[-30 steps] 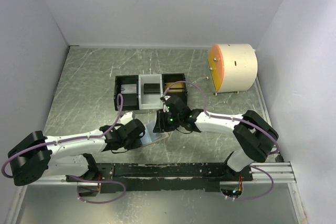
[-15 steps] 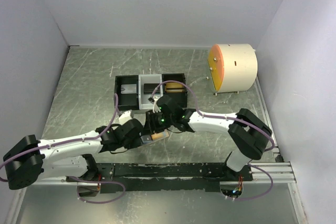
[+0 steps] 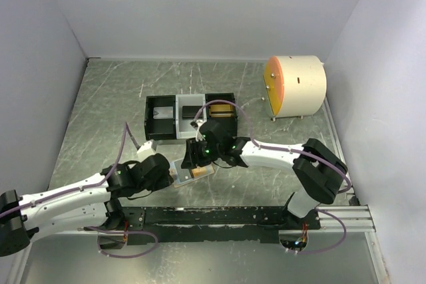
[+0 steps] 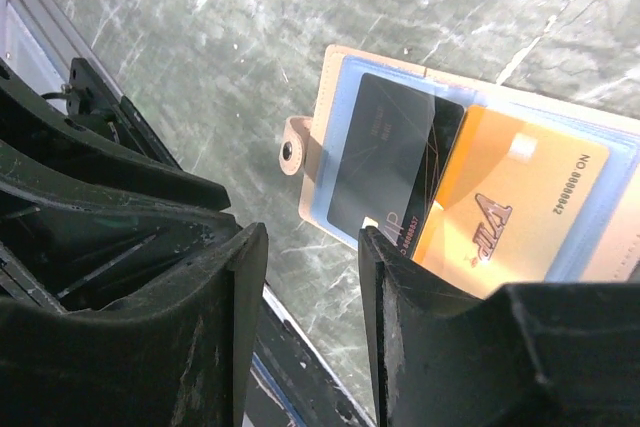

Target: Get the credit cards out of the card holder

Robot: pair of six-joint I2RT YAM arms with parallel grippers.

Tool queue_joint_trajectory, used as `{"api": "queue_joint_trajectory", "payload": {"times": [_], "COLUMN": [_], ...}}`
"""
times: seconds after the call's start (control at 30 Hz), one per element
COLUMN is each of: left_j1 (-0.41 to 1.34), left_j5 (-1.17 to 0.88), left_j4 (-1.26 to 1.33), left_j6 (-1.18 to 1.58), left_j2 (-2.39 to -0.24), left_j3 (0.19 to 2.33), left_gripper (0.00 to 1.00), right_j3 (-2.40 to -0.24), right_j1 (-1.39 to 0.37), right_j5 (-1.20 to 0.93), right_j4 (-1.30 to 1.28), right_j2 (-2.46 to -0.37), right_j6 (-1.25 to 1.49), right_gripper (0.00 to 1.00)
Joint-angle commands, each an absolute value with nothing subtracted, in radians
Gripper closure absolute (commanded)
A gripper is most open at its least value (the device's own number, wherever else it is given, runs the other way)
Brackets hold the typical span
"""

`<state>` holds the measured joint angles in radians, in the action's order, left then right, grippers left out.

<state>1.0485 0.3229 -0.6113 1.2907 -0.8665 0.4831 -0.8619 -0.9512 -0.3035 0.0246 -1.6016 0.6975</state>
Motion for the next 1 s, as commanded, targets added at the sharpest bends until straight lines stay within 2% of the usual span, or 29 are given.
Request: {"api": "queue_joint_trajectory", "payload": {"times": [0.0,0.13,0.23,0.33,0.47,0.97], "left_j1": [1.054,1.054,1.054,1.054,1.054,1.054], "left_j5": [0.336,0.29,0.273,0.269,0.277,0.279], "left_j4": [-0.614,-0.504,-0.429,-0.378,-0.358,-0.268], "left_j6": [1.249,1.21,1.196,1.194,1.219,1.266], "left_j2": [-0.828,-0.846,-0.87,-0.901,-0.936,-1.017], "left_j3": [0.504,0.492,0.483,0.482,0.486,0.475], "left_gripper": [0.61,0.58,0.56,0.53,0.41,0.44], "right_j3": [-0.846,-0.779,-0.718,-0.662,-0.643,-0.681], "right_j1": [-0.939,-0.921,-0.905,-0.885,-0.868,-0.864], "right_j5": [-0.233,-0.24,-0.201,-0.217,-0.278,-0.439], "right_j4": [0.001,0.061,0.101,0.163,0.205,0.29], "right_j2": [-1.545,-1.515,-1.481,-1.44,-1.442,-1.591], "right_j6": [0.675,0.707,0.762,0.788,0.791,0.816], "right_gripper": [0.58,0.57,0.45,0.42,0.41,0.52]}}
